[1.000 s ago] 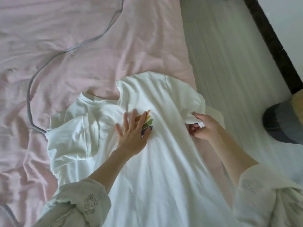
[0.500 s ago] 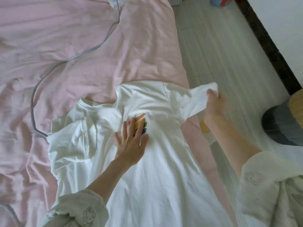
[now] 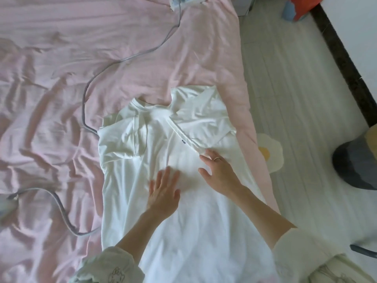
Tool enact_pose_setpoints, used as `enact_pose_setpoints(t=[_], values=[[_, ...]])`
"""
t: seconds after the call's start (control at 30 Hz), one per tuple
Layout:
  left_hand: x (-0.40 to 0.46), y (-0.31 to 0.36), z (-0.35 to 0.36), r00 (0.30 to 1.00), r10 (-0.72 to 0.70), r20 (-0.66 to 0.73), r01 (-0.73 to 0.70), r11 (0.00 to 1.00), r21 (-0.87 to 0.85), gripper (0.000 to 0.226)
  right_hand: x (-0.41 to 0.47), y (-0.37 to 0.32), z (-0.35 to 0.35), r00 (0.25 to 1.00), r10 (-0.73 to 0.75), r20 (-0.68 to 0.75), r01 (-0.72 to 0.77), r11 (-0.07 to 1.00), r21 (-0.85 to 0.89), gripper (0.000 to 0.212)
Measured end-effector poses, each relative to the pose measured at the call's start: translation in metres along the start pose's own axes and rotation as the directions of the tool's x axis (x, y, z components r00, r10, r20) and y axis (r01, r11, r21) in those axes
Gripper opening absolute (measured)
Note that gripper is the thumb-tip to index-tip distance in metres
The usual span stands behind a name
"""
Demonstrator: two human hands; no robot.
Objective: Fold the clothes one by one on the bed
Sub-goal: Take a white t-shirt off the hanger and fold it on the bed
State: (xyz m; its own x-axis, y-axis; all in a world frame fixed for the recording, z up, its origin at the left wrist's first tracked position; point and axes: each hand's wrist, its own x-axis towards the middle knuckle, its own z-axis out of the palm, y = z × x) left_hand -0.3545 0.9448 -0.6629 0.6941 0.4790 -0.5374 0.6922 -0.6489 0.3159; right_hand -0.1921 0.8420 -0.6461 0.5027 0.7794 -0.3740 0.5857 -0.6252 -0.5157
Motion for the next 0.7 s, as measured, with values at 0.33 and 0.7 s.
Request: enact_pose_setpoints(t=[0.33, 0.7], values=[[-0.135, -0.013, 0.081, 0.999, 0.047, 0.001, -0.047, 0.996, 0.07, 0.062, -0.169, 0.003, 0.11, 0.988, 0.134, -0.076, -0.137, 0.99, -0.039, 0.074], [-0.23, -0.015, 0.131, 0.754, -0.614, 0.233, 0.594, 0.487, -0.64, 0.042, -0.269, 0.008, 0.121, 0.662, 0.739, 0.124, -0.664, 0.502, 0.555, 0.038]])
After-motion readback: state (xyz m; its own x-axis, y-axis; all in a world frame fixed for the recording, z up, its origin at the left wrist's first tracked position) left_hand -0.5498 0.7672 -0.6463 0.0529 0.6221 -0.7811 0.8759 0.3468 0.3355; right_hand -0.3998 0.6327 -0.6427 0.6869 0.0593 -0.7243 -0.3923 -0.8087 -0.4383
